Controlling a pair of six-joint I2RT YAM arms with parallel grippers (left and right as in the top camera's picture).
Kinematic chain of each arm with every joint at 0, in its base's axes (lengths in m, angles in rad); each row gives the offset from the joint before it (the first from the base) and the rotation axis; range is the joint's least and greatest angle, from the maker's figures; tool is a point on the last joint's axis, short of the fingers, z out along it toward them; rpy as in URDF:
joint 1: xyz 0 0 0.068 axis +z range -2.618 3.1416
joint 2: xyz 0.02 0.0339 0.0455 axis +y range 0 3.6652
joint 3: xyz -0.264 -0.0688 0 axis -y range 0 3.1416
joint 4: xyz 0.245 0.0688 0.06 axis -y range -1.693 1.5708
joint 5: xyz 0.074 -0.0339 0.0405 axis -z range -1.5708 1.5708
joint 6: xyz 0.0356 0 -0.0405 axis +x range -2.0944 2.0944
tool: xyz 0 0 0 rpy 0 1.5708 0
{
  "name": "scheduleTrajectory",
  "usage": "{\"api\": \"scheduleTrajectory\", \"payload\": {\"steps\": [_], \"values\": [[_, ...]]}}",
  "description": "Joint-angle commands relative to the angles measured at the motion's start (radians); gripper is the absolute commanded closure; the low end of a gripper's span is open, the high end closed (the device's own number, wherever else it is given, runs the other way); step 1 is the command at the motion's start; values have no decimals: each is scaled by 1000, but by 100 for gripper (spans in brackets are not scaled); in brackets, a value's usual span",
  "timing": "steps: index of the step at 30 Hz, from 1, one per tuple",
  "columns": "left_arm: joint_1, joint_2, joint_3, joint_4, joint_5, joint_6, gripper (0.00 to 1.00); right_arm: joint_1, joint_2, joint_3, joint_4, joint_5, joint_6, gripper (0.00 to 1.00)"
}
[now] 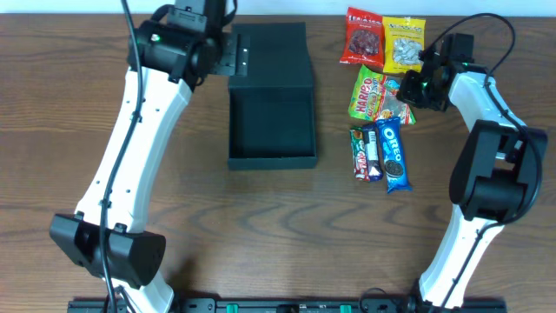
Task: Pack container
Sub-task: 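Carry the green Haribo bag into the box and release it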
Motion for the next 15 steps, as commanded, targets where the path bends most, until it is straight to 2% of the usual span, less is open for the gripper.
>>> {"api": "scheduleTrajectory", "payload": {"steps": [1, 9, 15], "values": [[31, 2, -2, -4, 1, 17, 5, 8, -54, 55, -8, -35, 53, 99], [109, -18, -2, -2, 1, 18, 5, 30, -208, 164, -24, -92, 77, 98], [204, -37, -2, -2, 1, 18, 5, 169, -300, 168, -23, -169, 48, 98]]}}
